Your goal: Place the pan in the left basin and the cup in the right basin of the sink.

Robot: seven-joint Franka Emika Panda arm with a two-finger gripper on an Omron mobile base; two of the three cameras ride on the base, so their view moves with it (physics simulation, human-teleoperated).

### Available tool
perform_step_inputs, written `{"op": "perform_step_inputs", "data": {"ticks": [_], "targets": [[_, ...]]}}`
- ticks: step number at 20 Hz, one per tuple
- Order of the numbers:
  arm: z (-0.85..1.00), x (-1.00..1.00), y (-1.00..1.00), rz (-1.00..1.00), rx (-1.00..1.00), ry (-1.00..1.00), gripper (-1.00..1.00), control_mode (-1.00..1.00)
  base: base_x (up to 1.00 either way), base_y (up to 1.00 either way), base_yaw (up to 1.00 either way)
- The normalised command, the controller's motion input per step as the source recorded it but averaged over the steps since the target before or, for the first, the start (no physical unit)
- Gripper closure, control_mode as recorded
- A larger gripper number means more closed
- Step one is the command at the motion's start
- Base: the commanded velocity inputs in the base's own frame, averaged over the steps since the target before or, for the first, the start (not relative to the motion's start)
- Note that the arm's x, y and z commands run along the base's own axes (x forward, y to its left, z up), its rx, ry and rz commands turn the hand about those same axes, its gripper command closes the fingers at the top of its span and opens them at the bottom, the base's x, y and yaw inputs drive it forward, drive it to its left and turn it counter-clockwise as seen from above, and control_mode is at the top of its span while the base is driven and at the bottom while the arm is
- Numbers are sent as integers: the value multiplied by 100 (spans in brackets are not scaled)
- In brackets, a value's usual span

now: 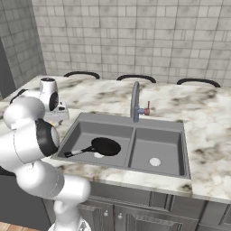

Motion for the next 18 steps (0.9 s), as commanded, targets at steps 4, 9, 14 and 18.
{"op": "perform_step_inputs", "data": {"ticks": [4,9,14,18], "targets": [[-9,9,4,1,0,0,-100,-100,0,0,0],[-17,7,2,2,0,0,-100,-100,0,0,0],[-12,11,4,1,0,0,-100,-100,0,0,0],[-6,12,2,1,0,0,-100,-100,0,0,0]]}}
